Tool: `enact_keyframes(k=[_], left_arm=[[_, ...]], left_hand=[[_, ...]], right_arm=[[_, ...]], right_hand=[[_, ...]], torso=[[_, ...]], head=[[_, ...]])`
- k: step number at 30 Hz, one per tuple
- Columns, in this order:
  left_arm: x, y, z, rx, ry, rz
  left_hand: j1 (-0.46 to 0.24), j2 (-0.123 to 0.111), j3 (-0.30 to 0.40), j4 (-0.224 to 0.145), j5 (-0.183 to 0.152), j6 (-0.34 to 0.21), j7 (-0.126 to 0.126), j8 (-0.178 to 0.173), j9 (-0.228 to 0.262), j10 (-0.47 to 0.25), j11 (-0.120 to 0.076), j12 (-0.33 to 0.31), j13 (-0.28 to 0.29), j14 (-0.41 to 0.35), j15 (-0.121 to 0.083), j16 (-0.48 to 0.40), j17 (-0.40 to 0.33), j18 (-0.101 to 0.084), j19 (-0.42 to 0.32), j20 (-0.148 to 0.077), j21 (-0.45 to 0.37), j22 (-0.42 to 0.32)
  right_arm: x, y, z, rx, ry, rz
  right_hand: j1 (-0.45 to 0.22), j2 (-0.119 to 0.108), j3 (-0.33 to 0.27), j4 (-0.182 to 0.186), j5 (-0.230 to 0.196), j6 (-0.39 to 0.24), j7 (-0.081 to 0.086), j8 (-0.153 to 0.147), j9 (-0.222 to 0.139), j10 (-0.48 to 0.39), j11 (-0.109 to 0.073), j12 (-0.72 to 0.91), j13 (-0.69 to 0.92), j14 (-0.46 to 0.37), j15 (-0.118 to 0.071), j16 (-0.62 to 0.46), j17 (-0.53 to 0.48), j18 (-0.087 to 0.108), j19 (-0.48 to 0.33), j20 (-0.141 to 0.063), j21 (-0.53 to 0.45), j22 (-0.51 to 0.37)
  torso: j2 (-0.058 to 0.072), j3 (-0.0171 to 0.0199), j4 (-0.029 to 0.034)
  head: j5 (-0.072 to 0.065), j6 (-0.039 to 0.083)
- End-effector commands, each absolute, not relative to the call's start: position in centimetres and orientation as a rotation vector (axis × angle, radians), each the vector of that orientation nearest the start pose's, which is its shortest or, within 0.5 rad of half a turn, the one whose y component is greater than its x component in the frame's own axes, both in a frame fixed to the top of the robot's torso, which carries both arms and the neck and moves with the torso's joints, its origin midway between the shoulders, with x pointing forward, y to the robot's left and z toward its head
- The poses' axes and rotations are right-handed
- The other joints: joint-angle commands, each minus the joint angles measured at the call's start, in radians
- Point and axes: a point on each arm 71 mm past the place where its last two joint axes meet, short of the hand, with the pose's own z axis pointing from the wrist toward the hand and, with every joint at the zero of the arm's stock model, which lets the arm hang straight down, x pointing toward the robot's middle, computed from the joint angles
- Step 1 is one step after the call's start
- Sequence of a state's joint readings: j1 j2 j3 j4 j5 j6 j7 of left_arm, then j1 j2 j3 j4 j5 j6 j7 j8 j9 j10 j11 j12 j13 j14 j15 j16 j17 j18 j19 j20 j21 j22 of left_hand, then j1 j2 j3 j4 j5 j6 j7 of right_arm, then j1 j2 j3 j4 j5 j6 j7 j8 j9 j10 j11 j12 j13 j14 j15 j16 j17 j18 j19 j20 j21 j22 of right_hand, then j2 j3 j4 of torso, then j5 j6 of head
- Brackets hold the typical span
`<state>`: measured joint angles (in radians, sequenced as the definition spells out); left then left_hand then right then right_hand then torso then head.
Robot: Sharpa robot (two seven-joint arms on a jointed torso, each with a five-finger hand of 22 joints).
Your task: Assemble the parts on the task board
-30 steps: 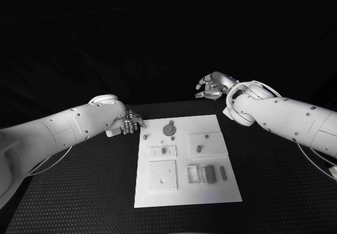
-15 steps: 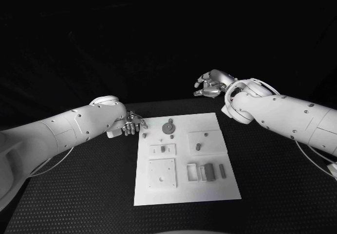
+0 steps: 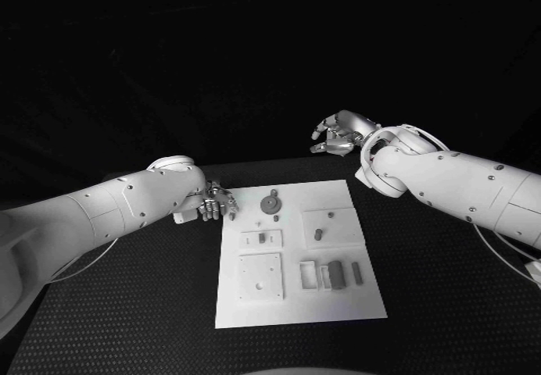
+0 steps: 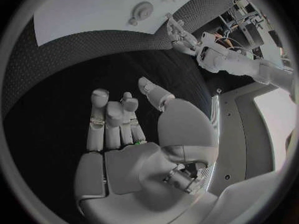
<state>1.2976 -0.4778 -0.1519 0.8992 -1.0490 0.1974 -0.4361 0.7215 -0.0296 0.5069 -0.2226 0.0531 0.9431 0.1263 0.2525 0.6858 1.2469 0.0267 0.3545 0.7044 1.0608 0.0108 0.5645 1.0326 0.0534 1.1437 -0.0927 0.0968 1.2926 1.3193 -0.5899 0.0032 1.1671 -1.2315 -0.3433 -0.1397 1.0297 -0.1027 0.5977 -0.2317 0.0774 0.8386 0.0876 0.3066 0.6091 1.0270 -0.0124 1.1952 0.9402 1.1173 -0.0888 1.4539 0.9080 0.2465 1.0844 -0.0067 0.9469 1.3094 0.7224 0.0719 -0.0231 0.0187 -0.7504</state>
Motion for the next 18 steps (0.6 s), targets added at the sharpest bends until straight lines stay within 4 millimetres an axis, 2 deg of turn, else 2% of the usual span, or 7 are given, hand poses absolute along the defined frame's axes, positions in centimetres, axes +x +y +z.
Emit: enact_keyframes(k=[1, 18], left_arm=[[57.58, 21.41, -23.79, -0.23, 2.314, -0.203], [57.37, 21.06, -24.15, -0.239, 2.333, -0.232]], left_hand=[[0.007, 0.009, 0.001, -0.012, 0.007, 0.008, -0.002, 0.006, -0.002, -0.001, -0.01, 0.006, -0.001, -0.004, -0.002, 0.005, -0.002, 0.008, 0.003, 0.003, -0.005, 0.002], [0.02, 0.024, 0.005, -0.029, 0.007, 0.016, -0.004, 0.008, -0.005, 0.002, -0.011, 0.01, -0.002, -0.003, -0.003, 0.008, -0.006, 0.007, 0.006, 0.002, -0.008, 0.006]], right_arm=[[57.25, -18.01, -12.69, 0.12, 1.572, 0.633], [57.24, -17.88, -12.74, 0.117, 1.579, 0.635]], right_hand=[[-0.003, 0.003, 0.0, 0.002, 0.002, 0.105, 0.037, -0.004, 0.001, -0.079, 0.027, -0.002, -0.001, -0.009, -0.001, -0.006, 0.002, 0.015, -0.004, 0.001, -0.005, 0.015], [-0.002, 0.004, 0.0, 0.002, 0.002, 0.105, 0.037, -0.005, 0.001, -0.079, 0.027, -0.001, -0.001, -0.009, -0.001, -0.006, 0.002, 0.015, -0.004, 0.001, -0.005, 0.015]], torso=[[0.001, -0.0001, -0.0014], [0.0, 0.0007, -0.0008]], head=[[0.0, 0.0], [-0.002, -0.003]])
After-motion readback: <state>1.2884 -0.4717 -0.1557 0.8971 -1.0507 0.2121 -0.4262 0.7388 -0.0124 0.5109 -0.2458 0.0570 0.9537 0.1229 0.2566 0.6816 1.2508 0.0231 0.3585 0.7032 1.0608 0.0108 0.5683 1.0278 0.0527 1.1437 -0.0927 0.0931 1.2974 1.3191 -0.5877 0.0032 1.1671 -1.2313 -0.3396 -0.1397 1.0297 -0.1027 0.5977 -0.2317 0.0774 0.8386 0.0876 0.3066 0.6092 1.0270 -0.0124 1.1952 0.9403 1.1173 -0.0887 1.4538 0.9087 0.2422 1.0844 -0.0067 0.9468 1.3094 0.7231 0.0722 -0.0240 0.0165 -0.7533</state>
